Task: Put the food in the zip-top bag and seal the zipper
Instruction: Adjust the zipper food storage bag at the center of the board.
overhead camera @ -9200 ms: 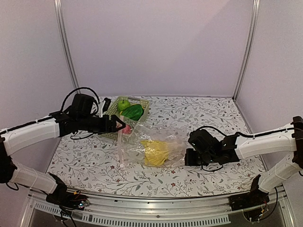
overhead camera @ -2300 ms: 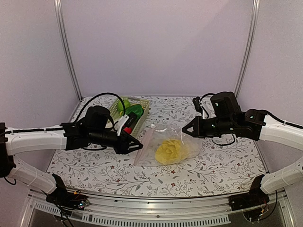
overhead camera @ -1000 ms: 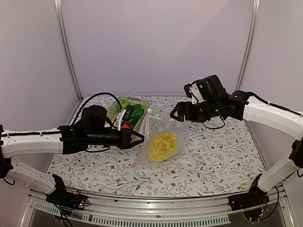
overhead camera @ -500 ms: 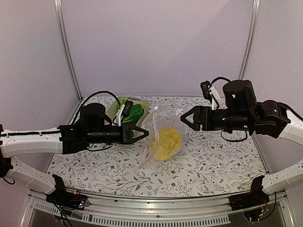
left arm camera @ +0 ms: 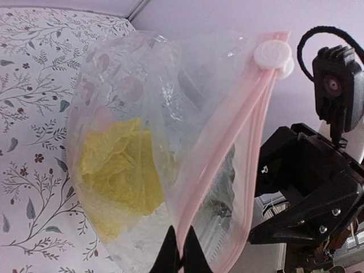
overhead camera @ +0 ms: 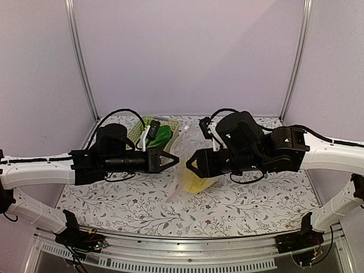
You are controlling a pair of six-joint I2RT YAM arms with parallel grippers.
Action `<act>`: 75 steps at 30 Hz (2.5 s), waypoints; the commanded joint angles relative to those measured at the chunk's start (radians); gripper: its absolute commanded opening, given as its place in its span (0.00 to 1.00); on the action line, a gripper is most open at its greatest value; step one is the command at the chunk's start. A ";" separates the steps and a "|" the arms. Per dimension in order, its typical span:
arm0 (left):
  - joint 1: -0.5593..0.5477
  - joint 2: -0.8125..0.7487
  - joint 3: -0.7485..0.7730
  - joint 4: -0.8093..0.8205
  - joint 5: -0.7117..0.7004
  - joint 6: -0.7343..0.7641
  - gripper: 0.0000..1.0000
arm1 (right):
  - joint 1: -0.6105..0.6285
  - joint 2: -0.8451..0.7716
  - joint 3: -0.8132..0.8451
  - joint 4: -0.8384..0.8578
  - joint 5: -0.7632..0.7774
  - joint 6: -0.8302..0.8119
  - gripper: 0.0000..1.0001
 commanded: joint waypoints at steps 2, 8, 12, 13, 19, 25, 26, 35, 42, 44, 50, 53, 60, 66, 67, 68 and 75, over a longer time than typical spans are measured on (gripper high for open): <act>-0.013 0.004 0.026 -0.003 -0.012 0.006 0.00 | 0.014 0.064 0.038 0.044 -0.034 0.025 0.47; -0.017 0.006 0.028 0.002 -0.008 0.007 0.00 | 0.015 0.105 0.062 0.051 -0.030 0.030 0.44; -0.017 0.007 0.027 -0.001 -0.013 0.007 0.00 | 0.021 0.112 0.078 0.044 -0.031 0.033 0.55; -0.016 0.007 0.028 0.000 -0.014 0.007 0.00 | 0.024 0.113 0.083 0.038 -0.025 0.032 0.57; -0.020 0.012 0.032 0.001 -0.013 0.008 0.00 | 0.036 0.130 0.109 -0.006 0.028 0.033 0.58; -0.021 0.013 0.040 -0.001 -0.007 0.010 0.00 | 0.037 0.182 0.167 -0.123 0.148 0.042 0.48; -0.022 0.014 0.040 -0.002 -0.006 0.011 0.00 | 0.038 0.190 0.170 -0.128 0.157 0.041 0.45; -0.021 -0.007 0.048 -0.066 -0.048 0.041 0.00 | 0.038 0.179 0.159 -0.134 0.184 0.048 0.09; -0.020 -0.035 0.151 -0.492 -0.384 0.130 0.00 | 0.038 0.094 0.115 -0.128 0.177 0.053 0.00; -0.020 -0.045 0.156 -0.523 -0.408 0.146 0.00 | 0.038 0.068 0.094 -0.114 0.172 0.055 0.00; -0.017 -0.011 0.188 -0.580 -0.445 0.152 0.01 | 0.039 0.036 0.076 -0.087 0.153 0.050 0.00; -0.017 -0.003 0.202 -0.574 -0.421 0.183 0.10 | 0.037 0.043 0.076 -0.081 0.159 0.052 0.00; -0.016 -0.131 0.247 -0.574 -0.334 0.322 0.99 | 0.038 0.054 0.078 -0.074 0.185 0.057 0.00; 0.107 -0.273 0.311 -0.725 -0.438 0.340 1.00 | 0.038 0.047 0.079 -0.072 0.191 0.046 0.00; 0.140 -0.276 0.324 -0.734 -0.429 0.343 1.00 | 0.037 0.047 0.080 -0.071 0.192 0.043 0.00; 0.170 -0.272 0.334 -0.736 -0.408 0.353 1.00 | 0.038 0.046 0.079 -0.071 0.194 0.041 0.00; 0.297 -0.022 0.445 -0.720 -0.353 0.558 1.00 | 0.038 0.053 0.079 -0.064 0.183 0.031 0.00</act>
